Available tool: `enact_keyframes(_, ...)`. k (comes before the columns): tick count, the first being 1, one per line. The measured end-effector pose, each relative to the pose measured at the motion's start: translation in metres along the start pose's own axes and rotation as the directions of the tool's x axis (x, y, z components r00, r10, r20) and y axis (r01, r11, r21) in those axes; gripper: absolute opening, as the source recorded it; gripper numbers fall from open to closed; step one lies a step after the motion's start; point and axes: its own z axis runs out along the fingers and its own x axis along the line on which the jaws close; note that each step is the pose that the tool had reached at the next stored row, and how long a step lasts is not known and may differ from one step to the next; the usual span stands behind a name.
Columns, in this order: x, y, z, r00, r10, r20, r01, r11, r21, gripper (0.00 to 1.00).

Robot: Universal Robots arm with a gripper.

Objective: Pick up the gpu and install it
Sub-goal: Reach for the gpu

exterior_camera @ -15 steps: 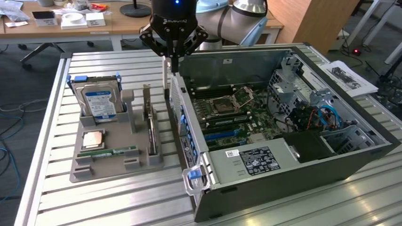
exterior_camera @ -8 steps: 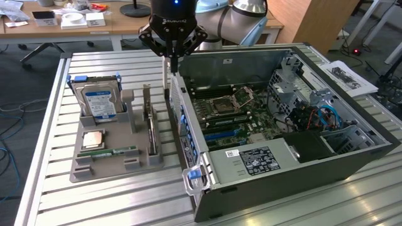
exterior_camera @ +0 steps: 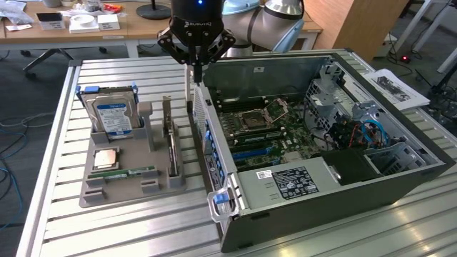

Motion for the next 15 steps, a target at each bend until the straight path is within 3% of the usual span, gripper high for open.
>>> enact_keyframes(4, 0.001, -0.0001, -0.0001, 1.0000, 0.000, -0.0001, 0.000, 1.0000, 0.0001, 0.11)
enact_keyframes(15, 0.021, -0.0015, 0.0000, 1.0000, 0.000, 0.0000, 0.000, 1.0000, 0.0000, 0.11)
